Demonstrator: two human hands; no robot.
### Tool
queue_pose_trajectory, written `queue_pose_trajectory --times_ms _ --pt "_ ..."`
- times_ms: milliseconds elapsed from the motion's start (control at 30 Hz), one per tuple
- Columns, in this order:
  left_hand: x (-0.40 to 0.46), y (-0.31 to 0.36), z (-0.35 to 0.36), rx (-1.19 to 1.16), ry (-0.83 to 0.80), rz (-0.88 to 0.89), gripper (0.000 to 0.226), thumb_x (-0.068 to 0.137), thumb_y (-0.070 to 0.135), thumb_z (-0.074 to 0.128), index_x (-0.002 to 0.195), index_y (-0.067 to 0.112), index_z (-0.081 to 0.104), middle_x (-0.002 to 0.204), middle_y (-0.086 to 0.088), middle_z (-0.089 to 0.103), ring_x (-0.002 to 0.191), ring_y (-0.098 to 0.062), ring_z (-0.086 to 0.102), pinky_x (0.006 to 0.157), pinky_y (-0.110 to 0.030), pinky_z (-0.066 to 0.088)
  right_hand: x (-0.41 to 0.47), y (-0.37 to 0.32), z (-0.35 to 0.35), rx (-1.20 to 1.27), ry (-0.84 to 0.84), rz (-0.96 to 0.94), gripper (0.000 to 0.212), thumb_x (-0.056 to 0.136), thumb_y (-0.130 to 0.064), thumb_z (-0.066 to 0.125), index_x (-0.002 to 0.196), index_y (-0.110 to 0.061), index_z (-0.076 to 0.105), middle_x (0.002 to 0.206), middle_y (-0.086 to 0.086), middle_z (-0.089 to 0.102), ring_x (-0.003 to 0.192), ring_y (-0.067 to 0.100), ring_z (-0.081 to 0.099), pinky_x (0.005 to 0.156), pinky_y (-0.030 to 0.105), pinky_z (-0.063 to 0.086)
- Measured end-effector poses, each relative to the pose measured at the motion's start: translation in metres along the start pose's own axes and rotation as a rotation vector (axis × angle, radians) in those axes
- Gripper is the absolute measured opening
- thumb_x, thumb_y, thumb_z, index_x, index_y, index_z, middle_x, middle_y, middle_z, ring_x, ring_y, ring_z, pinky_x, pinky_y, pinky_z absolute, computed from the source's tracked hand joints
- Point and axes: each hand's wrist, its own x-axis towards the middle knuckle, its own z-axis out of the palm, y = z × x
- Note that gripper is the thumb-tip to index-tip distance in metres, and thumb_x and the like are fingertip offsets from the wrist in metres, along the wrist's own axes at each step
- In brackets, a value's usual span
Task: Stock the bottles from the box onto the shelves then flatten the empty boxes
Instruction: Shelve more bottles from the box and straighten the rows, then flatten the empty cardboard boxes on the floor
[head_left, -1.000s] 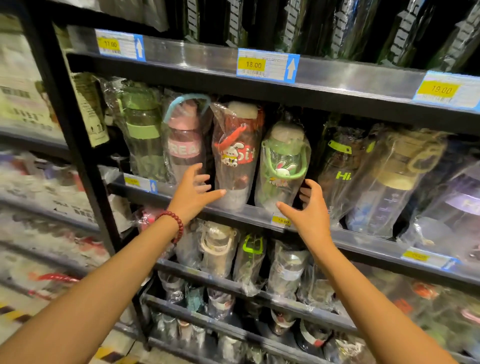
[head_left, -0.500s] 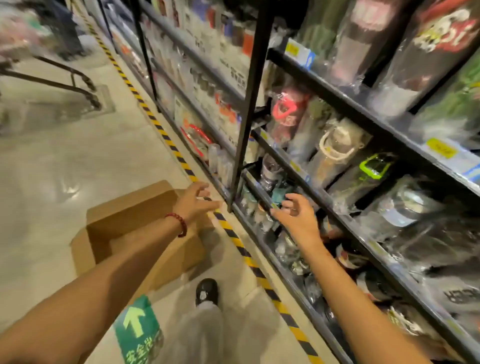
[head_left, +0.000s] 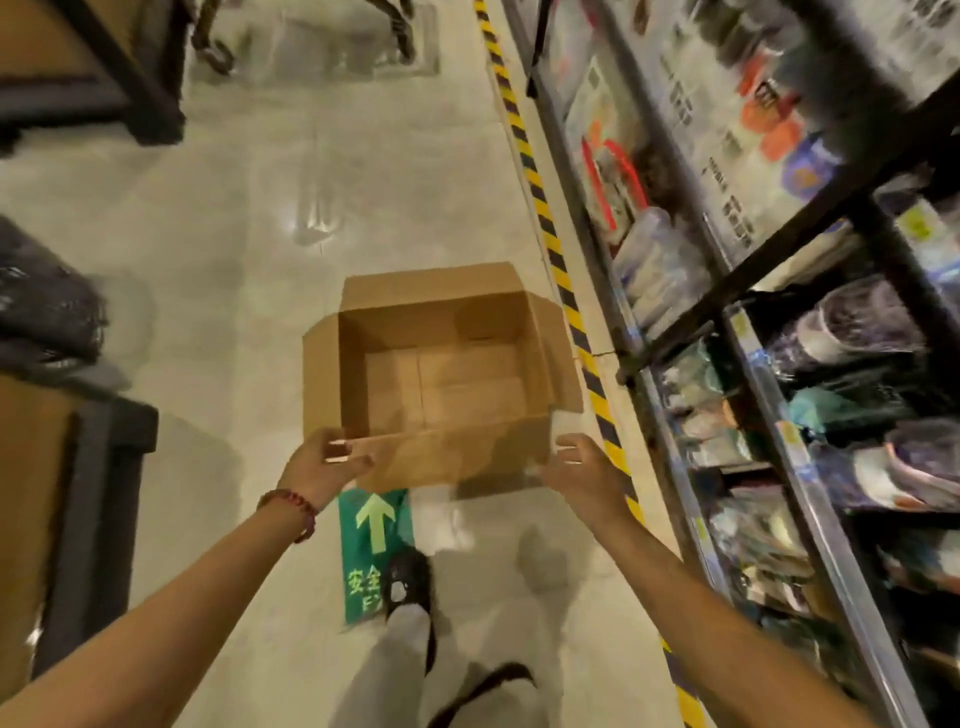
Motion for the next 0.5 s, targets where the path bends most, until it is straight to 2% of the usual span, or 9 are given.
queue_pose_trajectory --times_ms 100,167,233,300,400,500 --pt "0.056 -0.039 0.002 0.013 0.011 -0.097 0.056 0.080 0.023 0.074 0.126 0.006 0.048 0.123 -0.015 0.058 0.098 -0.023 0.052 0.085 -0.032 0.040 0.062 0.021 0.033 -0.085 -0.008 0.033 0.043 0.081 -0.023 0.070 0.119 -0.011 0.055 0.112 0.005 0.062 0.102 0.021 0.060 0.077 0.029 0.046" --pt "0.093 -0.061 0.010 0.024 0.036 -0.152 0.058 0.079 0.024 0.074 0.127 0.006 0.047 0.126 -0.015 0.057 0.106 -0.028 0.054 0.091 -0.038 0.042 0.102 0.038 0.050 -0.088 -0.024 0.082 0.044 0.085 -0.017 0.067 0.125 -0.011 0.051 0.115 0.006 0.059 0.101 0.020 0.058 0.081 0.027 0.045" --pt "0.129 -0.080 0.021 0.017 0.069 -0.201 0.060 0.079 0.025 0.074 0.128 0.006 0.046 0.129 -0.016 0.055 0.114 -0.033 0.053 0.095 -0.042 0.043 0.143 0.059 0.064 -0.136 -0.003 0.098 0.045 0.085 -0.019 0.067 0.126 -0.008 0.050 0.116 0.009 0.058 0.106 0.025 0.058 0.086 0.030 0.045" --pt "0.163 -0.099 0.038 0.026 0.100 -0.222 0.060 0.079 0.025 0.074 0.129 0.005 0.046 0.131 -0.017 0.054 0.117 -0.034 0.051 0.096 -0.043 0.042 0.182 0.082 0.079 -0.212 0.053 0.088 0.043 0.083 -0.023 0.068 0.119 -0.004 0.054 0.113 0.011 0.062 0.110 0.030 0.058 0.087 0.034 0.044" --pt "0.211 -0.121 0.066 0.095 0.142 -0.143 0.060 0.081 0.028 0.072 0.131 0.006 0.045 0.131 -0.016 0.053 0.118 -0.034 0.051 0.097 -0.044 0.042 0.229 0.110 0.094 -0.304 0.143 0.084 0.045 0.083 -0.028 0.068 0.119 -0.004 0.055 0.115 0.014 0.063 0.111 0.034 0.057 0.085 0.034 0.042" --pt "0.252 -0.136 0.090 0.140 0.208 -0.105 0.065 0.083 0.036 0.067 0.134 0.006 0.040 0.131 -0.017 0.052 0.116 -0.037 0.051 0.092 -0.043 0.045 0.267 0.130 0.099 -0.316 0.247 0.031 0.059 0.081 -0.037 0.070 0.126 -0.006 0.047 0.122 0.019 0.055 0.112 0.039 0.052 0.092 0.042 0.046"
